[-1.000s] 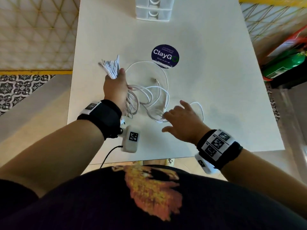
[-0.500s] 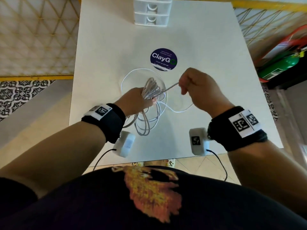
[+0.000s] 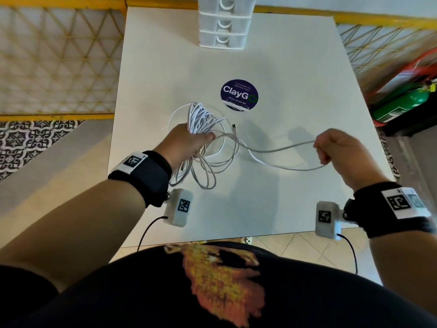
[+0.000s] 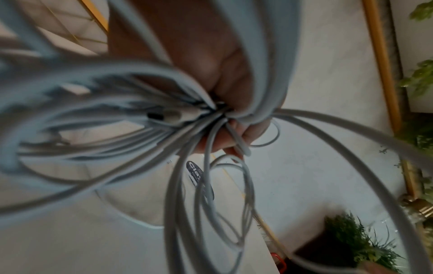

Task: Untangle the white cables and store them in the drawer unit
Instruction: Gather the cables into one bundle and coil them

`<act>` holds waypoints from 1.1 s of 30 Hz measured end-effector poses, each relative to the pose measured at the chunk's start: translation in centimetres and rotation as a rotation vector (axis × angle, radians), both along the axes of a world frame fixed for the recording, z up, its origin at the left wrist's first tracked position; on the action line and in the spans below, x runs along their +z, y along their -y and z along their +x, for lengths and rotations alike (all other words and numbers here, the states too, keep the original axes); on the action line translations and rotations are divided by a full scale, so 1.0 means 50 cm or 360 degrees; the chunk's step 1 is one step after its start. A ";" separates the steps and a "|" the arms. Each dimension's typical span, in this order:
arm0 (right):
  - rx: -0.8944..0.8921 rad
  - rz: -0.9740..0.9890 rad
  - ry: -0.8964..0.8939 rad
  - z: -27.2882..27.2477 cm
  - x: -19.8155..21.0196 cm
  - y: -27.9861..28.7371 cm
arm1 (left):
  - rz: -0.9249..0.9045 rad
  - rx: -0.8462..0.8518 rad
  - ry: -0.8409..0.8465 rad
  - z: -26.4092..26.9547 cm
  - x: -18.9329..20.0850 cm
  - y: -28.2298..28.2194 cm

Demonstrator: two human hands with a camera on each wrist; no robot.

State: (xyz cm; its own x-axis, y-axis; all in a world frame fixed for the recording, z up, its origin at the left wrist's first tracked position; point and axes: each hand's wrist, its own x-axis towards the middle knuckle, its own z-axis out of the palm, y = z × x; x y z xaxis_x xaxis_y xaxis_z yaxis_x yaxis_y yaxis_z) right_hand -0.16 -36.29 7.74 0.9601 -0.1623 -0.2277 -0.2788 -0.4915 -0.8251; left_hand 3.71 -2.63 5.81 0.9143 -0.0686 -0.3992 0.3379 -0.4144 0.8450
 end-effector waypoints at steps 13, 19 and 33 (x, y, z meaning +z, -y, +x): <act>0.0946 -0.1129 0.0130 -0.033 -0.040 -0.284 | -0.0128 0.0002 -0.0120 -0.010 -0.004 -0.004; 0.0102 0.0557 -0.0764 0.032 -0.092 -0.305 | -0.0556 0.0049 -0.0342 -0.015 0.003 0.014; 0.0396 0.0520 -0.0495 0.019 -0.088 -0.222 | -0.0780 0.0631 -0.0155 0.042 0.008 -0.011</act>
